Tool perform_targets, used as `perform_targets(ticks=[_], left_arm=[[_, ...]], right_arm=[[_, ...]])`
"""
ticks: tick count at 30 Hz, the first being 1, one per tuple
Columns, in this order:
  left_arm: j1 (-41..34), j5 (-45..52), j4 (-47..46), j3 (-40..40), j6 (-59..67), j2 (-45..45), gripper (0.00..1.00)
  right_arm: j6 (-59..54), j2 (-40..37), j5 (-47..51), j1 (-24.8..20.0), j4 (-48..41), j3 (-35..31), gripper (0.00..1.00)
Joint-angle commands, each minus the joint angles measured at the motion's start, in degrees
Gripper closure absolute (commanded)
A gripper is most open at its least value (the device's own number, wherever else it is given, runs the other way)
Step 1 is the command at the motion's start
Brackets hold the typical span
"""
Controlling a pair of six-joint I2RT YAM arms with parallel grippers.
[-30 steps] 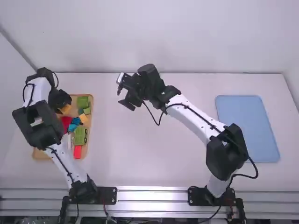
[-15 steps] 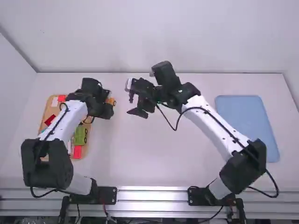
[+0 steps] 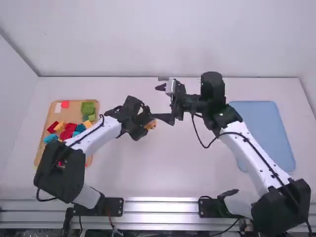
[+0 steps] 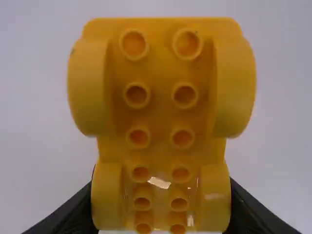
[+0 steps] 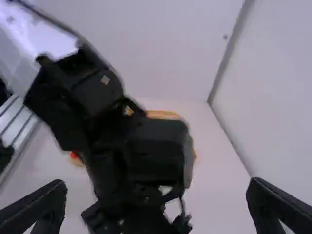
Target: Assemble lego blocks to make yellow taxi
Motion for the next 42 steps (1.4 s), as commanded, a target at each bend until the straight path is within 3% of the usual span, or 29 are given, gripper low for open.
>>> perform_targets(ticks=[1, 3, 8, 12, 18, 19, 20, 25, 31, 42], left_arm=[[-2.69, 0.98, -0.61, -0.66, 7.08, 3.37, 0.91], [-5.03, 1.01, -0.55, -0.31, 11.02, 5.49, 0.78], [-8.26, 0.90, -0.13, 1.18, 16.59, 9.57, 0.77], [-9.94, 0.85, -1.36, 2.69, 21.07, 13.09, 0.69], [-10.05, 0.81, -1.03, 3.76, 22.27, 15.15, 0.43], [-9.79, 0.17, -0.15, 3.76, 22.29, 15.10, 0.13], [-9.79, -0.66, 0.37, 3.80, 22.05, 14.99, 0.01], [-8.79, -1.79, -0.70, 5.42, 15.82, 12.74, 0.01], [-0.55, -0.96, -2.23, 6.12, 4.98, 4.87, 0.01], [27.36, 8.90, -7.39, 5.14, -27.69, -13.49, 0.01]], right_arm=[[9.60, -7.15, 6.32, -0.42, 2.71, -4.00, 0.02], [11.50, -11.52, 12.22, 0.35, 3.45, -6.88, 0.02], [12.81, -18.10, 20.15, 3.02, 4.02, -11.21, 0.02], [13.64, -21.22, 22.91, 4.33, 3.96, -13.20, 0.02], [14.88, -20.39, 23.23, 4.02, 4.00, -13.29, 0.02], [15.98, -19.61, 23.19, 3.61, 4.52, -13.29, 0.02], [16.33, -19.21, 23.19, 3.34, 4.83, -13.29, 0.02], [17.27, -16.85, 21.59, 2.49, 7.91, -13.29, 0.02], [16.35, -12.48, 19.96, 4.09, 11.06, -11.85, 0.02], [3.39, 7.02, 7.37, 8.48, -2.49, 7.91, 0.02]])
